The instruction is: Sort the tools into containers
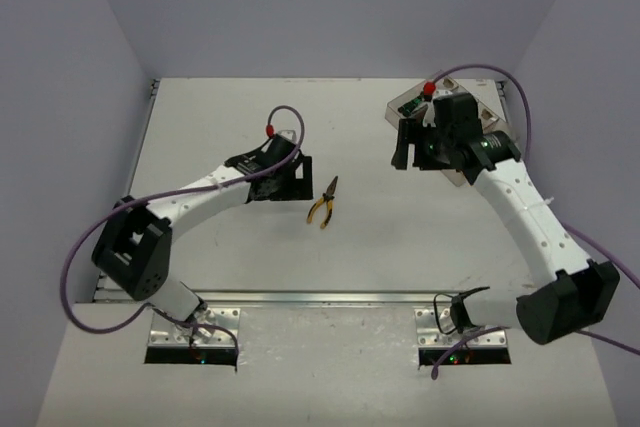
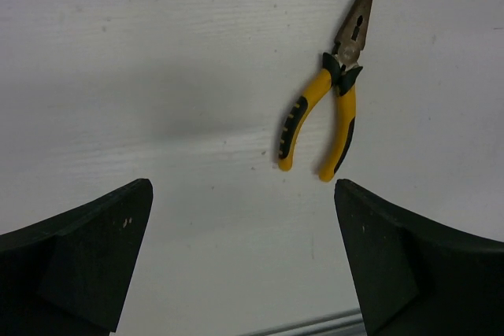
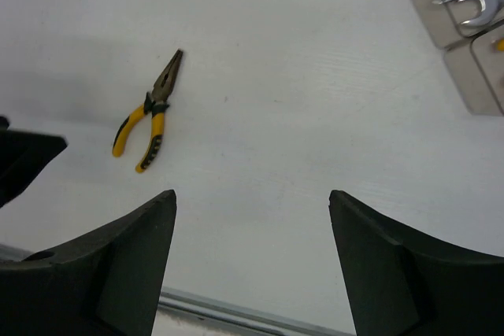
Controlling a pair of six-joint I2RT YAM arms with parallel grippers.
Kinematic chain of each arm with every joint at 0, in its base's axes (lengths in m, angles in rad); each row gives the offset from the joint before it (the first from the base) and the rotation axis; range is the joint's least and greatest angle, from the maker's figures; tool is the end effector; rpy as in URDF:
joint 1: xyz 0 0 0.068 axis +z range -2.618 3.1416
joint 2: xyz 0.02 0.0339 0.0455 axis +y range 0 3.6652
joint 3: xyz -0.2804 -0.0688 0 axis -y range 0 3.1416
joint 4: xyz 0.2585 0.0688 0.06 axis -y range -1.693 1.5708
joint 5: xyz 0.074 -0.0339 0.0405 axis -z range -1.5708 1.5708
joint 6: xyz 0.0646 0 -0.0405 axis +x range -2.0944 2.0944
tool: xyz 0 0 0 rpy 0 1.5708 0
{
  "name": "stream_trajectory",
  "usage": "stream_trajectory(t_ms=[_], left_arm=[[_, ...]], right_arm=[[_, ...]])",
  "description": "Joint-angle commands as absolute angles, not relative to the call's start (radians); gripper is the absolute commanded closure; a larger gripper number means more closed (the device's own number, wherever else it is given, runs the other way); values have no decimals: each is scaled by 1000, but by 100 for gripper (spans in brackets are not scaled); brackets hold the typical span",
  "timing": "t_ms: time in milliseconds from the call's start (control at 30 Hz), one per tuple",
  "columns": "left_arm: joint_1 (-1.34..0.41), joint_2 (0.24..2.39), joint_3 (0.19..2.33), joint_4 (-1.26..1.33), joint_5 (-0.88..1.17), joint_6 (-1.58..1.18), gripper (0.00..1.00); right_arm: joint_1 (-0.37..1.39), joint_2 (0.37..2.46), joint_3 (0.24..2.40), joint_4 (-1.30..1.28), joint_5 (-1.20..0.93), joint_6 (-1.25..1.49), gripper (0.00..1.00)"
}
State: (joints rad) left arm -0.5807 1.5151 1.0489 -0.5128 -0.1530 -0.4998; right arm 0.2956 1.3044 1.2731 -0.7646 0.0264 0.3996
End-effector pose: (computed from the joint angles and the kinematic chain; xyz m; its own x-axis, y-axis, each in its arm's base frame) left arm 0.2890 -0.1778 0.2165 -0.8348 -0.0187 -0.5502 0.0809 0.9844 -0.1563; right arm 0.2907 0.0868 0.3369 -0.7361 0.1824 -0.6519 0.0139 0.9669 0.2548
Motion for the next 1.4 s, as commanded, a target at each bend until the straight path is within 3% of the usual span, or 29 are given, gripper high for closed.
stream_trajectory(t_ms=[0, 233, 433, 567, 667, 733, 867, 1033, 1233, 1367], left_arm=[[-602, 1671, 1124, -392, -70, -413, 9], [-625, 1869, 1217, -390, -80, -369, 28], [-633, 1984, 1229, -418, -132, -377, 60], [-643, 2020, 1229, -425, -106, -365, 71], [-645, 2024, 1231, -446, -99, -377, 99], [-646, 1973, 1202, -434, -66, -427, 100], [-646, 1757, 1080, -295, -13, -557, 100], [-652, 1439, 859, -63, 69, -711, 100], [-663, 1296, 767, 107, 126, -817, 100], [-672, 1253, 729, 171, 171, -859, 100]], right_arm=[[295, 1151, 1115, -729, -85, 392, 22], [295, 1012, 1039, -747, -113, 391, 22], [293, 922, 1038, -748, -135, 408, 20], [295, 930, 1041, -736, -153, 419, 18], [293, 938, 1016, -703, -190, 437, 13], [294, 927, 956, -631, -242, 459, 1], [295, 911, 819, -435, -407, 527, 1], [304, 951, 664, -160, -664, 668, 1], [400, 984, 584, -8, -643, 743, 2], [464, 1027, 572, 76, -634, 758, 13]])
